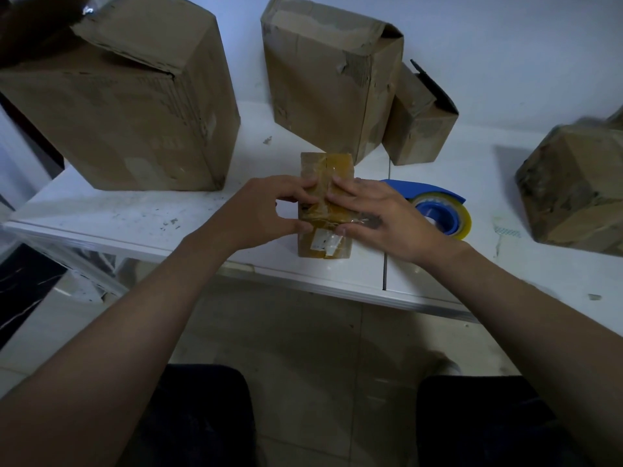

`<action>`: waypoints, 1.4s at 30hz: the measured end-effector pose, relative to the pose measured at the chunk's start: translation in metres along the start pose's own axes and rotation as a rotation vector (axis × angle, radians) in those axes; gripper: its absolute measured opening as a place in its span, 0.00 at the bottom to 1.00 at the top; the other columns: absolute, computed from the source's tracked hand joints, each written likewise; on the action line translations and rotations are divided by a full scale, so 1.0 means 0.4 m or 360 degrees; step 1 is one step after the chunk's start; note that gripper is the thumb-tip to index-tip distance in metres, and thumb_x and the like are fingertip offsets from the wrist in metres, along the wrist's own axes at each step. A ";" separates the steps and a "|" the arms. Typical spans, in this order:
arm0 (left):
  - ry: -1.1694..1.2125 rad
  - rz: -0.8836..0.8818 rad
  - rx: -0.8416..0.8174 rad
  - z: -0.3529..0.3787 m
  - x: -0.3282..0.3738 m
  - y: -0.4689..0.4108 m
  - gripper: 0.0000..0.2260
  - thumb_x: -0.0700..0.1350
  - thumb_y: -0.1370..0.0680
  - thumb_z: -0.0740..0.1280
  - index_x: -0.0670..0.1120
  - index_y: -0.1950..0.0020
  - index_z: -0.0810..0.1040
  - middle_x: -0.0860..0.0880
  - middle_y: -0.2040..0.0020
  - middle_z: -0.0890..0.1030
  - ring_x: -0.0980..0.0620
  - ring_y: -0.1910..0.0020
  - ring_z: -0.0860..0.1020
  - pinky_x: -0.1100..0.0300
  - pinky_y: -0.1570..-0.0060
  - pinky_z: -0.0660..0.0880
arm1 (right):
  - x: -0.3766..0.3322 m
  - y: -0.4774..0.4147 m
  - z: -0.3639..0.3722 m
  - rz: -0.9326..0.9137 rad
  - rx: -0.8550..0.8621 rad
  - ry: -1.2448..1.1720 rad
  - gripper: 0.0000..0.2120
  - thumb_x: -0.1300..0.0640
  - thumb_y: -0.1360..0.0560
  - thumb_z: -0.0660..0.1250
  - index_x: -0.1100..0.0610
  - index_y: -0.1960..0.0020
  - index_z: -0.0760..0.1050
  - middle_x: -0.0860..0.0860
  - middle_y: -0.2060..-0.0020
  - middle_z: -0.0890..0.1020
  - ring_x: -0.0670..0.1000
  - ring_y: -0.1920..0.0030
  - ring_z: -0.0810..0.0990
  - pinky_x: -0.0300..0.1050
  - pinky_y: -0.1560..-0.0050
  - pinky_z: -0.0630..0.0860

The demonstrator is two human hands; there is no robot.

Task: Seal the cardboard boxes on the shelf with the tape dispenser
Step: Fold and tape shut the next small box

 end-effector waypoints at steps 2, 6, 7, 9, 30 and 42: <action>-0.0089 0.0005 -0.0001 -0.012 -0.006 -0.001 0.19 0.47 0.26 0.76 0.50 0.35 0.80 0.56 0.29 0.74 0.56 0.33 0.73 0.60 0.36 0.72 | 0.000 -0.004 0.004 0.0065 -0.0055 0.0043 0.32 0.32 0.22 0.57 0.44 0.23 0.66 0.42 0.21 0.62 0.50 0.22 0.58 0.54 0.23 0.57; -0.0183 -0.0032 0.0068 -0.046 -0.028 0.001 0.20 0.46 0.25 0.74 0.50 0.33 0.79 0.54 0.30 0.76 0.53 0.32 0.74 0.49 0.31 0.72 | -0.016 -0.011 -0.005 0.0120 -0.0136 0.0085 0.24 0.38 0.18 0.50 0.39 0.24 0.65 0.36 0.23 0.63 0.46 0.28 0.55 0.47 0.29 0.53; -0.0194 -0.0034 0.0086 -0.049 -0.026 0.001 0.20 0.45 0.25 0.74 0.50 0.33 0.79 0.53 0.30 0.77 0.52 0.32 0.74 0.48 0.31 0.72 | -0.014 -0.014 -0.009 0.0124 -0.0142 0.0068 0.23 0.40 0.17 0.48 0.38 0.24 0.66 0.34 0.24 0.64 0.45 0.29 0.56 0.46 0.31 0.53; -0.0238 0.0020 0.0106 -0.049 -0.014 0.001 0.19 0.43 0.24 0.74 0.49 0.33 0.79 0.52 0.31 0.78 0.50 0.32 0.75 0.45 0.31 0.72 | 0.000 -0.020 -0.023 0.0140 -0.0125 0.0059 0.23 0.43 0.16 0.46 0.39 0.25 0.67 0.31 0.27 0.64 0.43 0.32 0.56 0.46 0.34 0.52; 0.0073 -0.0214 0.0159 0.030 0.013 -0.020 0.25 0.66 0.30 0.70 0.52 0.41 0.76 0.60 0.36 0.73 0.60 0.41 0.75 0.53 0.40 0.78 | 0.051 -0.048 -0.023 -0.0067 0.0263 0.0056 0.19 0.39 0.20 0.61 0.43 0.33 0.78 0.35 0.34 0.78 0.57 0.36 0.69 0.61 0.41 0.69; -0.0025 -0.0388 0.0288 0.046 0.028 -0.022 0.24 0.64 0.28 0.73 0.51 0.42 0.71 0.55 0.39 0.72 0.55 0.45 0.76 0.54 0.48 0.77 | 0.039 -0.043 -0.018 -0.0216 0.0430 0.0115 0.21 0.39 0.24 0.70 0.43 0.32 0.77 0.35 0.34 0.77 0.57 0.34 0.73 0.59 0.38 0.68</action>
Point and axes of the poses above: each hand's wrist, its own y-axis away from the middle knuckle, its own z-axis out of the palm, x = y × z, the point moved 10 cm from there along -y, towards the middle knuckle
